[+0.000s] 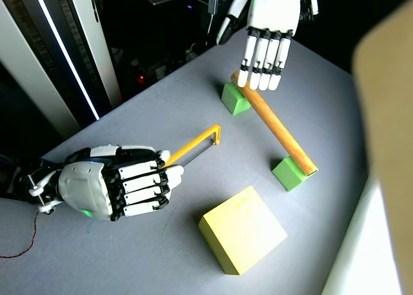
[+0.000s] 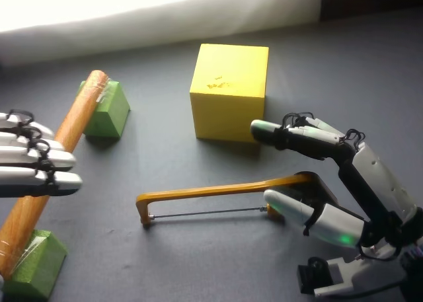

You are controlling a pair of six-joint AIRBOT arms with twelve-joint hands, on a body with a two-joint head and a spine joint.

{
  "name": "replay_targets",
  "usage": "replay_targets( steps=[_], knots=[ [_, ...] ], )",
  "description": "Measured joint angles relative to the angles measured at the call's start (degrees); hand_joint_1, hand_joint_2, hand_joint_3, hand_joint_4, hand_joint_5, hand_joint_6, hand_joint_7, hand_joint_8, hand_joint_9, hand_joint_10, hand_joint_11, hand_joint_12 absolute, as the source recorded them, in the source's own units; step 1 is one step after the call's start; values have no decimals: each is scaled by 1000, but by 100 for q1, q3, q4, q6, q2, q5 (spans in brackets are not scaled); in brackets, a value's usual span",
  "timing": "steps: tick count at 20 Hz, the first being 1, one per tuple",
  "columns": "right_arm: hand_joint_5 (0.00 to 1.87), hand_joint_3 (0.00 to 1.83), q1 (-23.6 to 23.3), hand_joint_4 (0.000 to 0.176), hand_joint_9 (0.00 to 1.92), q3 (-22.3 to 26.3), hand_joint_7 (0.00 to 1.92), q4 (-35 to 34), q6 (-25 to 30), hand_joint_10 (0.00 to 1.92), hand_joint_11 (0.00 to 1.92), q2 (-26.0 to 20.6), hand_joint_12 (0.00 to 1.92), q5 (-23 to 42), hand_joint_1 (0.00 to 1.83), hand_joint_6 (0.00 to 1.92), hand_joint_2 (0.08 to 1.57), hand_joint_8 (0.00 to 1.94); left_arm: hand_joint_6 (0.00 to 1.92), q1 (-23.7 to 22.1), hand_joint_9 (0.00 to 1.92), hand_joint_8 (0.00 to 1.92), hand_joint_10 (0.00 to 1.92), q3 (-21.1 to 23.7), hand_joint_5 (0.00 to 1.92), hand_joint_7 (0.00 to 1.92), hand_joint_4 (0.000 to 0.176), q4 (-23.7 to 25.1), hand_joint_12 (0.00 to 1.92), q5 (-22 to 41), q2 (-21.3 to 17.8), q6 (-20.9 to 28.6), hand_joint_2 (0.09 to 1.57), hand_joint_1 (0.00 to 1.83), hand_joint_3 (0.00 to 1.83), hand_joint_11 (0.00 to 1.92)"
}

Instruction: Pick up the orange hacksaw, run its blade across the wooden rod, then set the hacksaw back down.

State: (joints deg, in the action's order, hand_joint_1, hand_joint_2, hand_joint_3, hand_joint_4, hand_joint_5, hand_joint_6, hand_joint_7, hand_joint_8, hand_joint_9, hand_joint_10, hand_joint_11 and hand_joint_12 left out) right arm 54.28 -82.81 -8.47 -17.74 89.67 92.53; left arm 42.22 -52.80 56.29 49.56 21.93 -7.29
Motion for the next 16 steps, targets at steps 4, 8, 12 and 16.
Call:
replay_targets(
  steps=[4,8,12,16],
  knots=[
    [149,0,0,0,130,70,114,-35,7,1,0,-26,665,15,605,1,1005,1,0,-350,124,2,1,2,166,122,0,15,347,420,66,0,1227,47,0,0],
    [242,1,0,0,276,490,260,2,-79,9,2,-343,914,-31,442,5,1029,3,3,-538,135,1,3,-2,157,121,0,107,307,752,118,0,1226,87,1,0],
    [678,1,-114,0,770,911,772,-37,-205,146,413,-909,1197,-109,392,45,1140,60,7,-540,498,8,26,-48,509,472,0,433,743,1161,155,-2,1230,168,0,171],
    [921,1,-343,0,873,1445,950,68,-339,1182,759,-1558,1583,-236,447,614,1167,874,33,-481,1012,39,119,-243,899,1003,0,398,1149,1556,273,2,1231,256,1,533]
  ],
)
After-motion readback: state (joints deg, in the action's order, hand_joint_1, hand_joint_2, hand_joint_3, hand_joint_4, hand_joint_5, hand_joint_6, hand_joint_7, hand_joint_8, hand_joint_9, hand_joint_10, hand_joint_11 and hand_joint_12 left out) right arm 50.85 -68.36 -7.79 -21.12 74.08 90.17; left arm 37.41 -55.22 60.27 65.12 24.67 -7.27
